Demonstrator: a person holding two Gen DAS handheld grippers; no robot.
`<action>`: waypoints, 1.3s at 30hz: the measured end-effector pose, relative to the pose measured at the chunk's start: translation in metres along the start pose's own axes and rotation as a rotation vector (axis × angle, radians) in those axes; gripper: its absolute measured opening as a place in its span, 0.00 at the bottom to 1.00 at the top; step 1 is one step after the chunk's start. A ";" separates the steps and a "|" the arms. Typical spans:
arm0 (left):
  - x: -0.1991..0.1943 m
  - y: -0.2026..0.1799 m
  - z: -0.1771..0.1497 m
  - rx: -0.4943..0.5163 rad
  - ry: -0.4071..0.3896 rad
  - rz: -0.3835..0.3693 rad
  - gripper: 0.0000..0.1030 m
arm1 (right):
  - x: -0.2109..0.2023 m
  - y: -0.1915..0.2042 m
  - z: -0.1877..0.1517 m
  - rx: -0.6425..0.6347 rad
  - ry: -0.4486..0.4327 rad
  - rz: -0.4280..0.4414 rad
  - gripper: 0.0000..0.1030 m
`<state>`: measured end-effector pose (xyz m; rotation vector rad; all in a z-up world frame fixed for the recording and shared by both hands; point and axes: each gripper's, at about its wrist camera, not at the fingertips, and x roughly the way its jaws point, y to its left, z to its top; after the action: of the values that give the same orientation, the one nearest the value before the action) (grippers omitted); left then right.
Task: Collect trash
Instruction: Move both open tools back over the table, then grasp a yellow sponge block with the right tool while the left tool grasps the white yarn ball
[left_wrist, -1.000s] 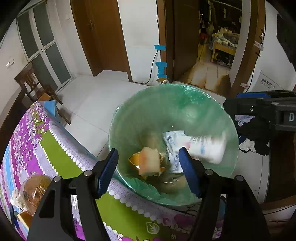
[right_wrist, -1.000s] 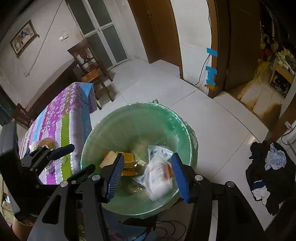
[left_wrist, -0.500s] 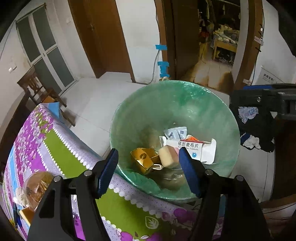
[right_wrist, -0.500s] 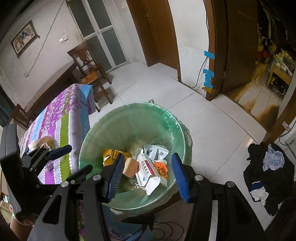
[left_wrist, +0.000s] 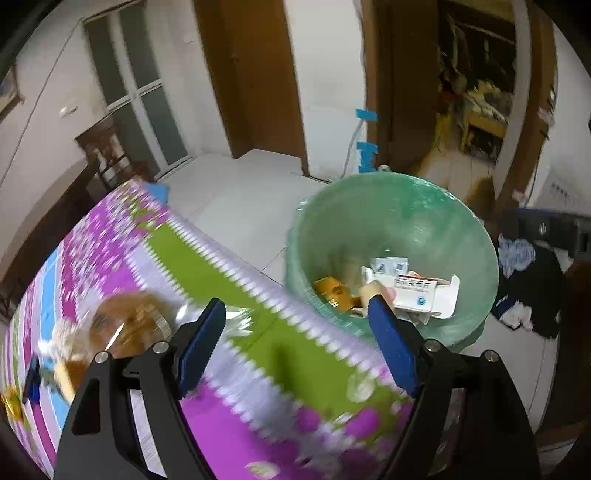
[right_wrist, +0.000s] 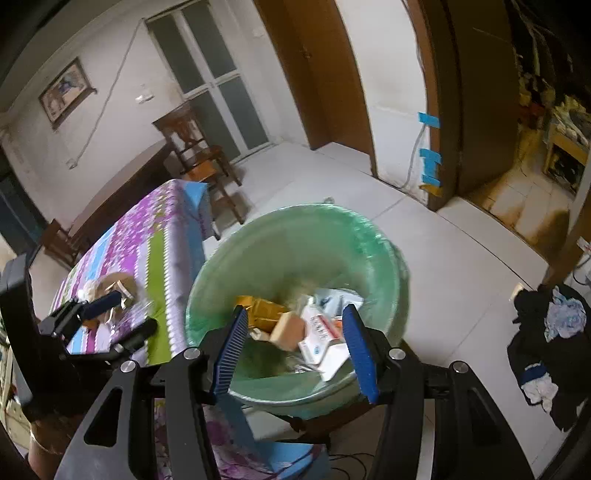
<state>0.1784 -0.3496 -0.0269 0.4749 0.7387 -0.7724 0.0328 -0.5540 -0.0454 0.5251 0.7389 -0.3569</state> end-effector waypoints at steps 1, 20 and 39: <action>-0.007 0.011 -0.005 -0.024 -0.009 0.005 0.74 | 0.000 0.005 -0.002 -0.009 -0.005 0.006 0.53; -0.107 0.188 -0.124 -0.390 -0.104 0.325 0.90 | 0.004 0.213 -0.029 -0.364 -0.163 0.308 0.53; -0.140 0.303 -0.207 -0.902 -0.164 0.616 0.90 | 0.232 0.445 0.013 -0.399 0.326 0.276 0.44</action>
<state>0.2547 0.0355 -0.0221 -0.1892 0.6579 0.1339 0.4148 -0.2279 -0.0586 0.3015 1.0098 0.1388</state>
